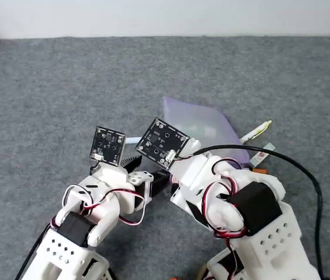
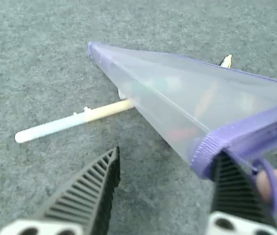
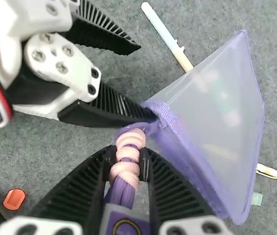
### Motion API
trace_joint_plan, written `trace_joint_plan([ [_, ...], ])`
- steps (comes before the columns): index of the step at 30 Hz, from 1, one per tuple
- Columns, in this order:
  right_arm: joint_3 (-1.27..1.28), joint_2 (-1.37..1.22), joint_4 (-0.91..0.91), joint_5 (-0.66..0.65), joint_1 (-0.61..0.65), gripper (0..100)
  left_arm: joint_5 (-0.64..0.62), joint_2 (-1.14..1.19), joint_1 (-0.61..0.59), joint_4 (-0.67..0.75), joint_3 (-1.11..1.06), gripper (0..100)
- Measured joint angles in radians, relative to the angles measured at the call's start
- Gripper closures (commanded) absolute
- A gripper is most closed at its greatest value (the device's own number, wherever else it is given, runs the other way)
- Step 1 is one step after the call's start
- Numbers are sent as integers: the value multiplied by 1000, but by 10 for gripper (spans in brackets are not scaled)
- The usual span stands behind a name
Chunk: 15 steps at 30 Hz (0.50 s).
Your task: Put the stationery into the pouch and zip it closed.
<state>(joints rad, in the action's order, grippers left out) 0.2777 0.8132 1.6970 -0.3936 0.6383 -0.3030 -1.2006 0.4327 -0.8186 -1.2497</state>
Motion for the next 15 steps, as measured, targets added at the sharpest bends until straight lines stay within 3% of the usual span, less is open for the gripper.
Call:
trace_joint_plan([
  [7, 0, -2, -8, 0, 41, 991, 0, -9, 5, 104, -51, 848],
  [15, 0, -2, -6, 0, 61, 991, 0, -2, 3, 118, -60, 848],
])
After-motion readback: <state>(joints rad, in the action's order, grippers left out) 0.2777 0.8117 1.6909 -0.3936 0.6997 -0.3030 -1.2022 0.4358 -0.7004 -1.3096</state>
